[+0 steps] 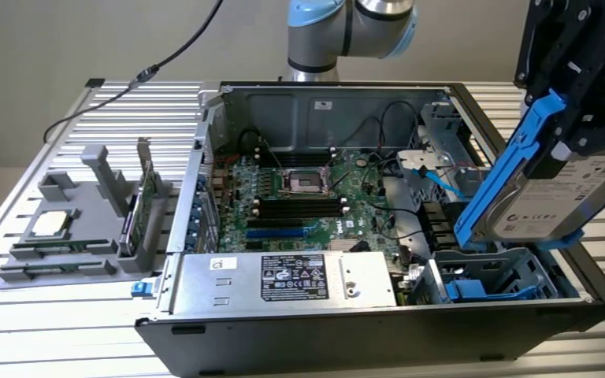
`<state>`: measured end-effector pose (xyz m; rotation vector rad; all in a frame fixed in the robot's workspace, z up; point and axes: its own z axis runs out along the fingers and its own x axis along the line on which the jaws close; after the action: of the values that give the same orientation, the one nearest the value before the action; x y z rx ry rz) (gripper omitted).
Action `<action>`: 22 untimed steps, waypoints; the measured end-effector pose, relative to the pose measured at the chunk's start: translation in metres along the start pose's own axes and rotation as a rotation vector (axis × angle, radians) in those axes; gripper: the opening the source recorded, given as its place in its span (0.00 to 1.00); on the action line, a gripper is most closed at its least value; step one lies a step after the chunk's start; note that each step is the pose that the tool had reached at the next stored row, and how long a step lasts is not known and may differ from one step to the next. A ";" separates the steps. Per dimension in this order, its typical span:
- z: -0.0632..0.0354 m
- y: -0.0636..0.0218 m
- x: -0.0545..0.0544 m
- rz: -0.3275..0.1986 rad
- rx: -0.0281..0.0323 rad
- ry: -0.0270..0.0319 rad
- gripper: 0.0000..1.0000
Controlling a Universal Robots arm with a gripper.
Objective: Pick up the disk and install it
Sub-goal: 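Pick up the disk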
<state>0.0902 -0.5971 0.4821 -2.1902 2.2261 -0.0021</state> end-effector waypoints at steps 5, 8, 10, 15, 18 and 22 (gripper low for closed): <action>0.0090 -0.0032 0.001 0.001 0.0001 0.0000 0.33; 0.0138 -0.0036 0.002 0.002 -0.0023 0.0001 0.33; 0.0156 -0.0038 0.003 0.001 -0.0076 0.0001 0.33; 0.0169 -0.0037 0.004 0.002 -0.0133 0.0003 0.33; 0.0219 -0.0037 0.004 0.002 -0.0133 0.0000 0.33; 0.0283 -0.0036 0.004 0.002 -0.0133 -0.0003 0.33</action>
<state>0.0942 -0.6012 0.4538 -2.1949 2.2343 0.0132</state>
